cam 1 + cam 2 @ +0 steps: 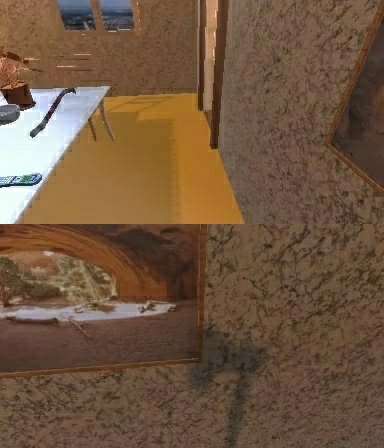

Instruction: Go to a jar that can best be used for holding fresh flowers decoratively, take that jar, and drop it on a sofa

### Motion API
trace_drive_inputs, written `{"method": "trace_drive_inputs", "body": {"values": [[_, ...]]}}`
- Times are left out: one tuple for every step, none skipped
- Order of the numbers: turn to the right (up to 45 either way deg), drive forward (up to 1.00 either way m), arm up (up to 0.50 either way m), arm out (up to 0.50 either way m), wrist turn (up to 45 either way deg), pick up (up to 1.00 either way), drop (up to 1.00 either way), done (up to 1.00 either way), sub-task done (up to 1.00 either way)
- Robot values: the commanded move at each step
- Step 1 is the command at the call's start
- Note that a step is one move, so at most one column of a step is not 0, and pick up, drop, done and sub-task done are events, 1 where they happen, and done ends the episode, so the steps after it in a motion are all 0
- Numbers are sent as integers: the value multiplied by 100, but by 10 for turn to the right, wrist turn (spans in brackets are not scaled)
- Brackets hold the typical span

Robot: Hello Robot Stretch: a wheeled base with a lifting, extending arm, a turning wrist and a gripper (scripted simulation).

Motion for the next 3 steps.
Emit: {"method": "trace_drive_inputs", "body": {"values": [[-60,0,0,0,0,0,0,0,0],[0,100,0,0,0,0,0,0,0],[0,95,0,0,0,0,0,0,0]]}}
